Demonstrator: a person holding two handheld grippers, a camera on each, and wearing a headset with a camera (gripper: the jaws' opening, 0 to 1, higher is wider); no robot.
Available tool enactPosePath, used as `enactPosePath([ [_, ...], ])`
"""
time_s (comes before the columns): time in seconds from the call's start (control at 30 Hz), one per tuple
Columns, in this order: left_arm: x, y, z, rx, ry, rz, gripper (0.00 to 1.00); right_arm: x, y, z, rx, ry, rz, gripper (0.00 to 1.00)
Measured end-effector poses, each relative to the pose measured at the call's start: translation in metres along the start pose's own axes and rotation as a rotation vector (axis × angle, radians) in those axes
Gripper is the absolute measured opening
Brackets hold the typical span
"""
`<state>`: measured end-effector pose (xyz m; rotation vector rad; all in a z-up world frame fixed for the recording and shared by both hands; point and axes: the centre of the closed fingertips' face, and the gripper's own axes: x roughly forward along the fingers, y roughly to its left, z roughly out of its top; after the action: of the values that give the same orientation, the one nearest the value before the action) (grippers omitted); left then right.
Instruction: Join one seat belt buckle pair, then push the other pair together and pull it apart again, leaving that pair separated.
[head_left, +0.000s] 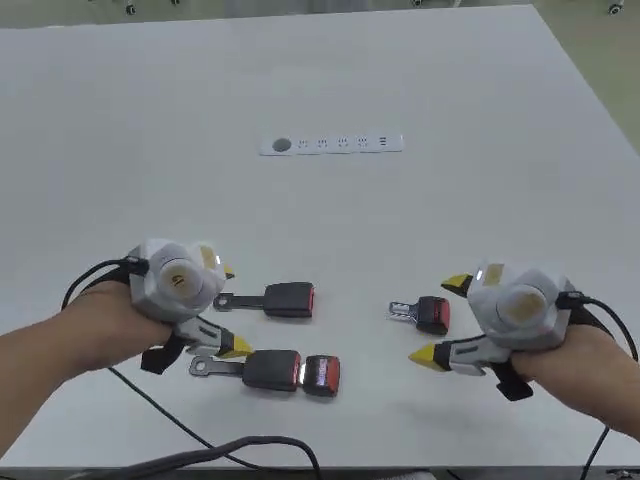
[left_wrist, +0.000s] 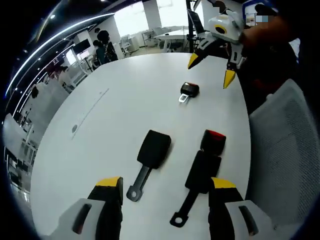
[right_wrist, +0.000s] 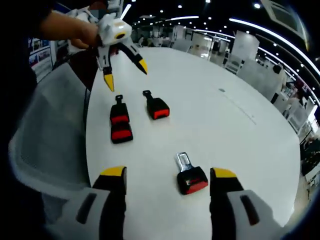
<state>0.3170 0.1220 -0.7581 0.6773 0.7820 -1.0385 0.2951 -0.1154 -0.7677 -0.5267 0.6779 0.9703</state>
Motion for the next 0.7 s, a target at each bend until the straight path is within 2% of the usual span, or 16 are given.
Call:
enactPosePath([
  [0.1,-0.012,-0.005,-0.011,-0.059,-0.045,0.024,0.76,-0.009,0.008,-0.004,0.004,-0.006,-0.004,0.74],
  [0.13,-0.014,-0.006,-0.012,-0.070,-0.050,0.028,0.78,-0.010,0.009,-0.005,0.006,-0.007,-0.005,0.76],
  [0.27,-0.026,-0.014,-0.033,-0.119,-0.058,0.061,0.83,-0.017,0.011,-0.013,0.017,-0.003,-0.025,0.87],
  [0.43,-0.039,-0.023,-0.052,-0.213,-0.087,0.103,0.89,-0.026,0.010,-0.018,0.046,-0.009,-0.055,0.93],
  [0.53,-0.045,-0.027,-0.059,-0.225,-0.089,0.112,0.94,-0.030,0.009,-0.020,0.054,-0.017,-0.074,0.96],
  [0.6,-0.049,-0.026,-0.061,-0.240,-0.097,0.126,0.97,-0.033,0.005,-0.020,0.054,-0.027,-0.097,1.00],
  [0.7,-0.055,-0.022,-0.061,-0.277,-0.116,0.152,1.00,-0.036,0.003,-0.019,0.069,-0.035,-0.105,1.00],
])
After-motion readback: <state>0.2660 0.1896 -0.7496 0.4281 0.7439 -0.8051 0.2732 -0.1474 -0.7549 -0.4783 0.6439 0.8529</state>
